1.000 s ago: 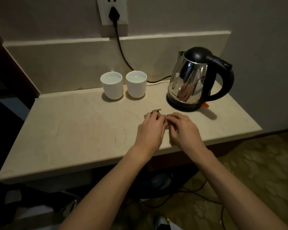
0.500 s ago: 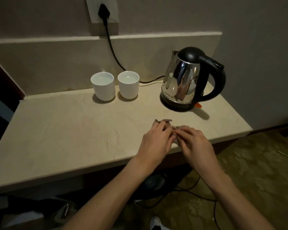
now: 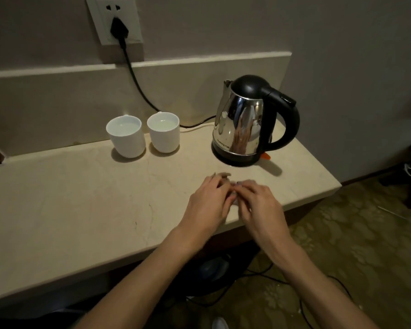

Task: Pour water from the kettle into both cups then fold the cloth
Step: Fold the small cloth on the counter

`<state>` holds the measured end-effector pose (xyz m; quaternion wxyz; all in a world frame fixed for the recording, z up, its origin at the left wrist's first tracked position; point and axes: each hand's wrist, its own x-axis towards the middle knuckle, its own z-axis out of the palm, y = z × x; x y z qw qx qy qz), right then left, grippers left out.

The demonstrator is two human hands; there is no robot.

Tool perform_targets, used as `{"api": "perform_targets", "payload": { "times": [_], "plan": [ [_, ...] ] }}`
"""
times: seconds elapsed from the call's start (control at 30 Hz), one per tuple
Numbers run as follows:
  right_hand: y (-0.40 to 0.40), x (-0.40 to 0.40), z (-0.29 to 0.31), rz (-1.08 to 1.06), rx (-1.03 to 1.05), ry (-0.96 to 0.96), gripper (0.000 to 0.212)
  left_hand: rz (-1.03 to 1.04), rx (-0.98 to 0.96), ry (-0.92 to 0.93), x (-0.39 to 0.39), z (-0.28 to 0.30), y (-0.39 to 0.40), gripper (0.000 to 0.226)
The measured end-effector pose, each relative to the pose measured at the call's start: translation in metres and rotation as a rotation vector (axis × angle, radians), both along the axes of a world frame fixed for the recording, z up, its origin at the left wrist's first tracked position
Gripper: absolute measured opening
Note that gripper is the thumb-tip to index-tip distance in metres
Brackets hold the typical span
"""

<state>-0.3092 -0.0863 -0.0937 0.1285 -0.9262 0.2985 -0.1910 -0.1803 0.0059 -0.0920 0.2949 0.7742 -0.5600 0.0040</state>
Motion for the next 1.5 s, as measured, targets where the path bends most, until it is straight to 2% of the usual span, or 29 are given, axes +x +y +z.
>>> {"api": "perform_targets", "payload": {
  "times": [0.17, 0.53, 0.7, 0.83, 1.1, 1.27, 1.33, 1.43, 1.5],
  "plan": [
    [0.034, -0.008, 0.002, 0.065, -0.039, 0.008, 0.037, 0.013, 0.043, -0.049, -0.001, -0.002, 0.047, 0.027],
    [-0.024, 0.123, -0.002, 0.169, -0.046, -0.012, 0.038, 0.279, 0.103, -0.072, 0.09, 0.002, -0.004, 0.031],
    [0.015, 0.092, -0.005, 0.247, -0.003, -0.077, 0.038, 0.334, 0.136, -0.107, 0.056, 0.006, 0.04, 0.032],
    [0.045, 0.066, -0.003, 0.405, -0.074, -0.026, 0.041, 0.324, 0.125, -0.128, 0.04, 0.001, 0.092, 0.029],
    [0.012, 0.153, 0.007, 0.402, -0.069, 0.027, 0.038, 0.419, 0.173, -0.12, 0.107, 0.01, 0.057, 0.029],
    [0.047, 0.13, 0.008, 0.393, -0.053, -0.004, 0.039, 0.43, 0.204, -0.133, 0.081, 0.015, 0.082, 0.032],
    [0.074, 0.108, 0.006, 0.446, -0.114, 0.036, 0.048, 0.434, 0.2, -0.126, 0.063, 0.012, 0.112, 0.03],
    [0.1, 0.089, 0.0, 0.524, -0.143, 0.093, 0.071, 0.456, 0.179, -0.13, 0.043, 0.008, 0.148, 0.025],
    [0.099, 0.1, 0.001, 0.542, -0.161, 0.044, 0.06, 0.486, 0.207, -0.154, 0.048, 0.005, 0.151, 0.03]
  ]
}}
